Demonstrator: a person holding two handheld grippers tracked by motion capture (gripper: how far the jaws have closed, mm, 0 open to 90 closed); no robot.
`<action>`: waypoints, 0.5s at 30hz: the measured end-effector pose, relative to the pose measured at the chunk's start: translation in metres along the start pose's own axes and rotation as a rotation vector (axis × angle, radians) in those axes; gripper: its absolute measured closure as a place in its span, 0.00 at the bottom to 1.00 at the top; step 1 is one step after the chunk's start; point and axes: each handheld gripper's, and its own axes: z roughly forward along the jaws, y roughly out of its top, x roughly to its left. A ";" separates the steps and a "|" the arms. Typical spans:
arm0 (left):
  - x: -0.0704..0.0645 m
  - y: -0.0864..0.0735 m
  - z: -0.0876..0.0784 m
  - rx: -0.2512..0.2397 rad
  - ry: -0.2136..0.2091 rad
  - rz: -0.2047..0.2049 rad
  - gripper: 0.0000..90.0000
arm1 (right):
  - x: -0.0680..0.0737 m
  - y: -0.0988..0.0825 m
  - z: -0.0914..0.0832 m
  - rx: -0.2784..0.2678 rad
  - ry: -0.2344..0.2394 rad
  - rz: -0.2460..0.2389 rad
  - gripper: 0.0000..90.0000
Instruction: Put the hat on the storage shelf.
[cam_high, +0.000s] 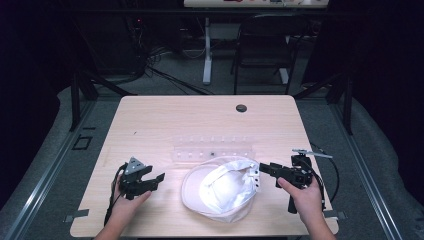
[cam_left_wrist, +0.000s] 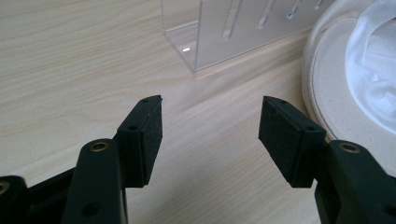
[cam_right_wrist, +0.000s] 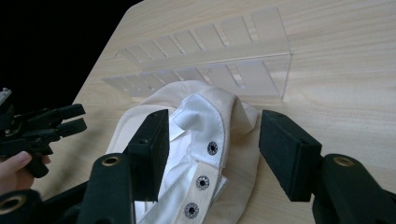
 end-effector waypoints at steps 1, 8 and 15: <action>-0.001 0.000 0.001 0.000 -0.002 -0.004 0.45 | -0.001 0.000 -0.001 0.007 0.008 0.005 0.49; -0.004 0.002 0.004 0.004 -0.012 0.013 0.44 | 0.001 -0.003 -0.004 0.012 0.028 0.023 0.55; -0.009 0.003 0.006 0.008 -0.017 0.022 0.45 | 0.000 -0.005 -0.001 0.064 0.040 0.025 0.49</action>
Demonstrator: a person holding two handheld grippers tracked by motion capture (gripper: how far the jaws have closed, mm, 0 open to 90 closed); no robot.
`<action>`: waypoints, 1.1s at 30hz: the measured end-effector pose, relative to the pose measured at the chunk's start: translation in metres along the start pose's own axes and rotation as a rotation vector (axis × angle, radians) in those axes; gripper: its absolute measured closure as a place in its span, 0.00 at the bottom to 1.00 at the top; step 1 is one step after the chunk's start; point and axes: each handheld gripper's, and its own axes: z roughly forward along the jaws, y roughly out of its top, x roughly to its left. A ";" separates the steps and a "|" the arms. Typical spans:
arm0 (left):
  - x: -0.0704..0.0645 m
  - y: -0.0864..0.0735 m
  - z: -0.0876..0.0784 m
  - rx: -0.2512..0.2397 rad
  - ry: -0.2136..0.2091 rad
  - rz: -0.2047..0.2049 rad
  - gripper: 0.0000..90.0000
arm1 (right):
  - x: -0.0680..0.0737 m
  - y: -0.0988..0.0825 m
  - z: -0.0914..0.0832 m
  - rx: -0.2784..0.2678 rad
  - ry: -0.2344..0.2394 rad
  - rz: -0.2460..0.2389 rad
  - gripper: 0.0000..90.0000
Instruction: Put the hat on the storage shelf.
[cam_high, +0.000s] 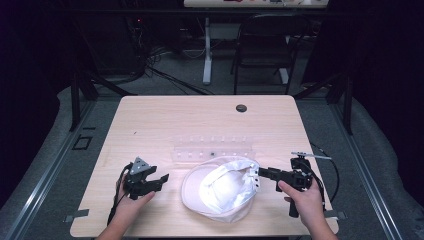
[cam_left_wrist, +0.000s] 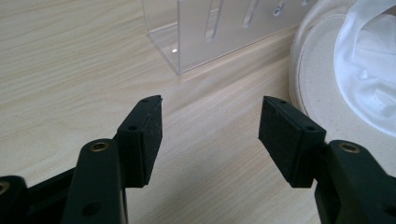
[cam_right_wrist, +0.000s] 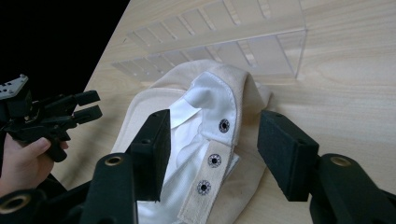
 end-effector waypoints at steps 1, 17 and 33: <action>0.000 0.000 0.000 0.001 0.000 0.000 0.45 | 0.000 0.000 0.001 0.007 0.003 0.007 0.48; -0.001 0.000 0.002 0.015 0.003 0.013 0.45 | -0.003 0.003 0.018 0.150 -0.001 0.060 0.40; -0.001 -0.001 0.003 0.016 0.003 0.017 0.45 | -0.004 -0.002 0.053 0.246 0.025 0.152 0.42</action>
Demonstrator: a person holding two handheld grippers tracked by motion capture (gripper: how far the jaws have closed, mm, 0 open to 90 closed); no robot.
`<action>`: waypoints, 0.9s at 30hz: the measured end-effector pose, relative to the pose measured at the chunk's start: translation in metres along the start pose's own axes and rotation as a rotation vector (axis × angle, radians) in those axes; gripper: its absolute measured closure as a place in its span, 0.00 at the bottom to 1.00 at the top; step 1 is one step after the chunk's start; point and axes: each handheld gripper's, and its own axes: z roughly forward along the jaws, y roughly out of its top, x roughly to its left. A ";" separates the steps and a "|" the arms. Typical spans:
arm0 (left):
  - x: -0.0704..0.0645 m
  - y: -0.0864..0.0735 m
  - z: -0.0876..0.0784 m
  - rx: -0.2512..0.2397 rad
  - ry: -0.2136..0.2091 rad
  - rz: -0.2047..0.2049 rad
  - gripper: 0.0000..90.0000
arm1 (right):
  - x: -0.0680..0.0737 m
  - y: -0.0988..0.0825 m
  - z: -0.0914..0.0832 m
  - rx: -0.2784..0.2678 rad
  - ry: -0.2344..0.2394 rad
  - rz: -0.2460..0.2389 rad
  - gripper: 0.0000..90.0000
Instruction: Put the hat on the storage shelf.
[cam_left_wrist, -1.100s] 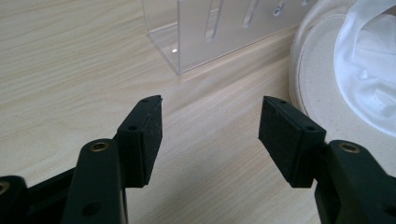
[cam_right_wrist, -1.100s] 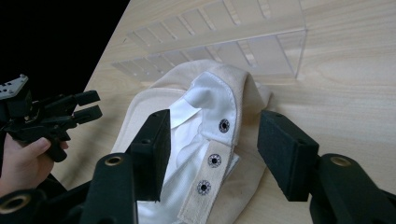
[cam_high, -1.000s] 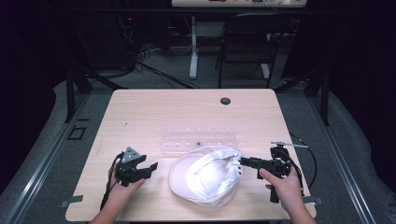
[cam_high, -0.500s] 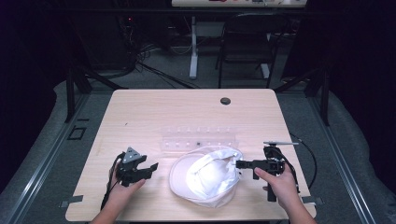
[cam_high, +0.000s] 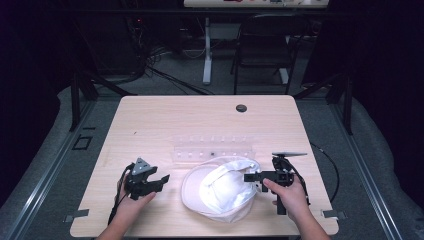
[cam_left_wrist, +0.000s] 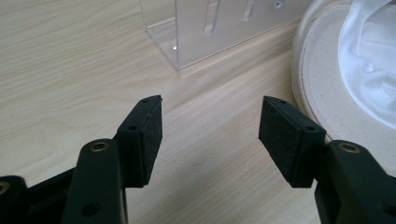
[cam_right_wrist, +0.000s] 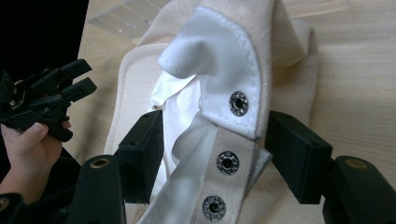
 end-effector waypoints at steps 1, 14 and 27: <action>0.000 0.000 0.000 0.001 -0.001 0.000 0.44 | 0.001 0.000 0.003 0.008 0.006 0.011 0.42; -0.001 0.000 0.001 0.001 -0.002 0.002 0.45 | 0.013 0.003 -0.004 0.012 0.050 0.003 0.43; -0.001 0.000 0.001 0.002 0.002 0.007 0.45 | 0.023 0.012 -0.012 0.030 0.026 0.022 0.61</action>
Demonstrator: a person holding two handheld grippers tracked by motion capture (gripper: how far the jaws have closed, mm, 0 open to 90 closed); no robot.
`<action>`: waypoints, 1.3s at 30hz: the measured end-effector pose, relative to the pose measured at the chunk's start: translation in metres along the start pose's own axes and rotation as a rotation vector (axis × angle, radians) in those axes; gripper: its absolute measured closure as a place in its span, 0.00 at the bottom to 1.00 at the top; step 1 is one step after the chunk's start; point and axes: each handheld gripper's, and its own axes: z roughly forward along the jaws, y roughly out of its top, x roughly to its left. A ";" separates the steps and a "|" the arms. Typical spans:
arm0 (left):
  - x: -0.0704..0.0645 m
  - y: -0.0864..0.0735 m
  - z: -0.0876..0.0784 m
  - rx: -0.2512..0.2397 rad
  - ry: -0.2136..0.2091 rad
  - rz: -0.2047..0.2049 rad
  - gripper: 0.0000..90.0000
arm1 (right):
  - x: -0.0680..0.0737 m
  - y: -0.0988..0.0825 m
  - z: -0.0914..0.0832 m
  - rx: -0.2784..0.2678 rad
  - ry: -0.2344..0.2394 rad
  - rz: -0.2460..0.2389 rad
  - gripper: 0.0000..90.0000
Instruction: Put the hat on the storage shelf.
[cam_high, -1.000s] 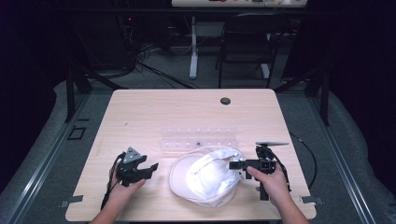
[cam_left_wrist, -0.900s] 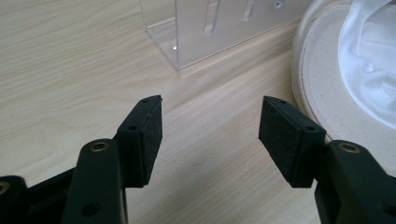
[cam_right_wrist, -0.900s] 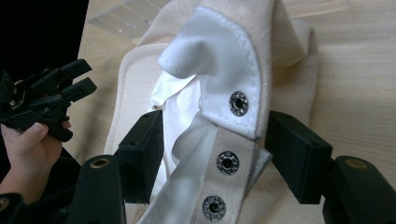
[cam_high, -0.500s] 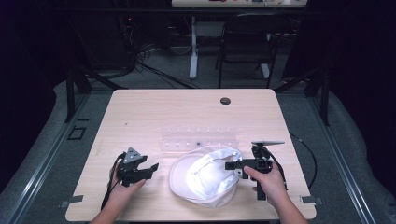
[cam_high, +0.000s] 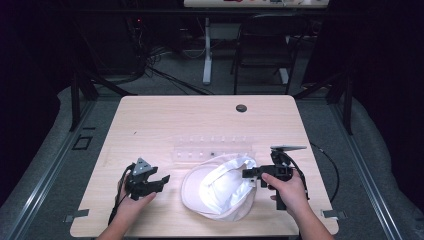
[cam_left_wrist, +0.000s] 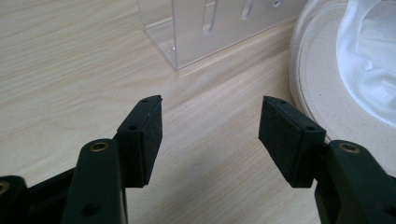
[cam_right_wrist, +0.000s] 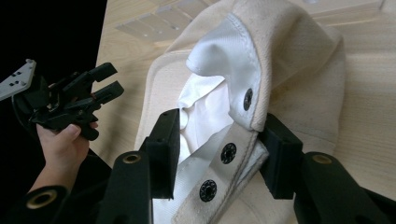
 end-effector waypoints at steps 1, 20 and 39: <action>0.000 0.000 0.000 0.000 0.001 0.000 0.45 | 0.000 0.001 0.000 0.005 0.002 0.001 0.62; 0.001 0.000 0.000 0.003 0.001 0.003 0.44 | 0.011 0.007 0.001 0.041 -0.121 -0.044 0.86; 0.000 -0.001 0.000 -0.001 -0.001 0.005 0.45 | 0.040 0.016 -0.013 0.093 -0.206 -0.104 0.88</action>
